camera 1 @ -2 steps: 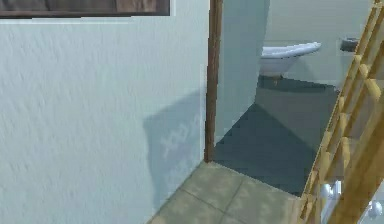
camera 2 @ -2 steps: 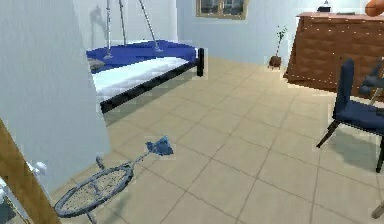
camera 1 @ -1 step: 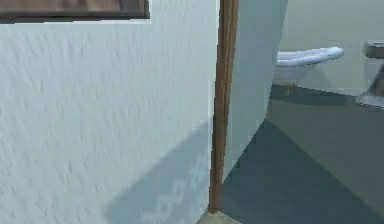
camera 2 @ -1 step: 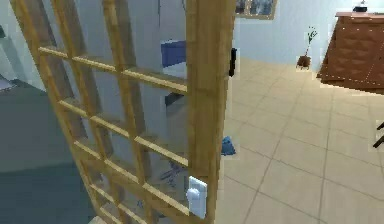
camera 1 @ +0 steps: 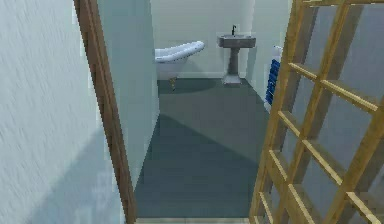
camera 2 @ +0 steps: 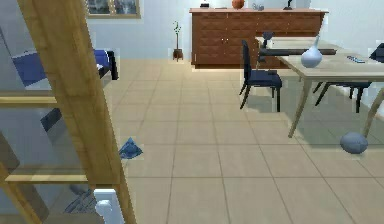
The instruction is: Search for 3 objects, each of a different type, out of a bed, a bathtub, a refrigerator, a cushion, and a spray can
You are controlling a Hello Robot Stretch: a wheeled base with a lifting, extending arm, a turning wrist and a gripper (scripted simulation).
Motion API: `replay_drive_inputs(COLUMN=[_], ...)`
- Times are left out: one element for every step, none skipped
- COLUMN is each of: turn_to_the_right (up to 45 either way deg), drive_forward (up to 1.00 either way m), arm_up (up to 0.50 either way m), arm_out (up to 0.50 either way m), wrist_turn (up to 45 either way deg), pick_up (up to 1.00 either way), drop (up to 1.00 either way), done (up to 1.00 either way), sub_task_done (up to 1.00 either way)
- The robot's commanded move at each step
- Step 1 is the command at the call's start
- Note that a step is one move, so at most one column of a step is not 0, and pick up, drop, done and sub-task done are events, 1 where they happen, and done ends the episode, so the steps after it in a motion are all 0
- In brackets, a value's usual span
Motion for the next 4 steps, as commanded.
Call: replay_drive_inputs(turn_to_the_right=[0.0,3.0,0.0,0.0], drive_forward=[0.30,0.00,1.00,1.00], arm_up=[0.00,0.00,0.00,0.00], arm_out=[0.00,0.00,0.00,0.00], wrist_turn=[0.0,0.0,0.0,0.0], pick_up=[0.00,0.00,0.00,0.00], drop=[0.00,0.00,0.00,0.00], done=[0.00,0.00,0.00,0.00], sub_task_done=[0.00,0.00,0.00,0.00])
